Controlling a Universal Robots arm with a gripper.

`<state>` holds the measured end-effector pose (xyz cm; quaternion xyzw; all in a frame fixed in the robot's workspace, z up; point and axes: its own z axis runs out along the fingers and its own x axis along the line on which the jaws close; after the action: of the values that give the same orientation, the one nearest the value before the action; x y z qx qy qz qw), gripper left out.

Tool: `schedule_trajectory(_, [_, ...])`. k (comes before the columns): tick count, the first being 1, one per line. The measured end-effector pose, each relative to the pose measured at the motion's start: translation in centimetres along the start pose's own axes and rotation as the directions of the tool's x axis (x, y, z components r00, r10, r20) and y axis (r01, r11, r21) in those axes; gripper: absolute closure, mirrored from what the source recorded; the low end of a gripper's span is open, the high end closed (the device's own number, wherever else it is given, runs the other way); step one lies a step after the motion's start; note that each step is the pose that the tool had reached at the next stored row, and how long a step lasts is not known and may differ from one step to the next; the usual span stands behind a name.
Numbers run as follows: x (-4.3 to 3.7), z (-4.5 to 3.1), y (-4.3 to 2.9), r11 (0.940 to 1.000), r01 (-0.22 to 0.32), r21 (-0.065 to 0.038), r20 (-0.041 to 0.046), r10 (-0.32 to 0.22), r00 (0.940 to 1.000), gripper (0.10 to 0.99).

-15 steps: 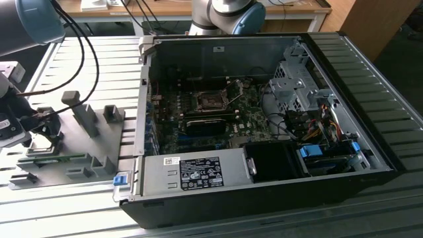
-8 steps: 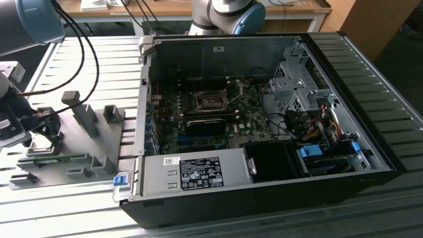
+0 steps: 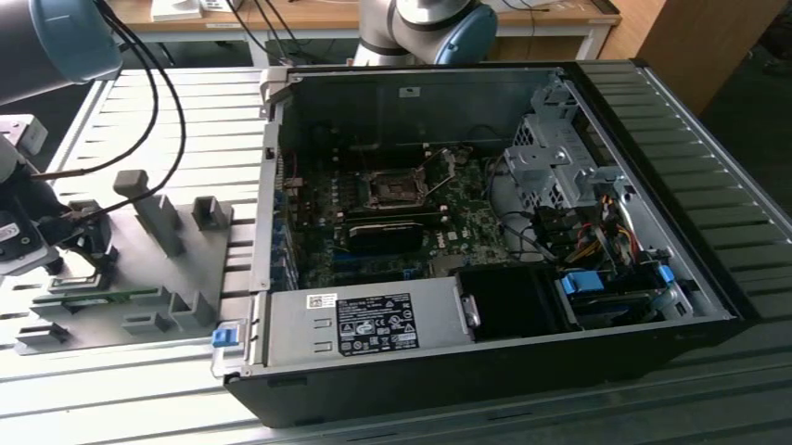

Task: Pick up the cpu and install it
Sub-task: 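Pick up the cpu and move it towards the insertion slot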

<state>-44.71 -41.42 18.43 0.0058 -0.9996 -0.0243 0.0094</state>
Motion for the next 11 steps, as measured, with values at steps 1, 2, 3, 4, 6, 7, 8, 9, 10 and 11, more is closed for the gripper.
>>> schedule_trajectory(1, [0.0,-0.05,0.0,1.0,0.0,0.0,0.0002,0.0,1.0,0.545])
schedule_trajectory(2, [0.01,-0.13,0.01,1.0,0.0,0.0,0.0,0.0,1.0,0.545])
schedule_trajectory(3, [0.01,-0.23,0.01,1.0,0.0,0.0,-0.0003,0.0,1.0,0.545])
schedule_trajectory(4, [0.01,-0.37,0.02,1.0,0.0,0.0,-0.0003,0.0,1.0,0.545])
schedule_trajectory(6, [0.02,-0.59,0.03,1.0,0.0,0.0,-0.0002,0.0,1.0,0.545])
schedule_trajectory(7, [0.02,-0.71,0.03,1.0,0.0,0.0,-0.0002,0.0,1.0,0.545])
schedule_trajectory(8, [0.03,-1.21,0.06,1.0,0.0,0.0,-0.0001,0.0,1.0,0.545])
schedule_trajectory(9, [0.04,-1.49,0.07,1.0,0.0,0.0,-0.0003,0.0,1.0,0.545])
schedule_trajectory(10, [0.04,-1.63,0.08,1.0,0.0,0.0,-0.0003,0.0,1.0,0.545])
schedule_trajectory(11, [0.04,-1.75,0.08,1.0,0.0,0.0,-0.0002,0.0,1.0,0.545])
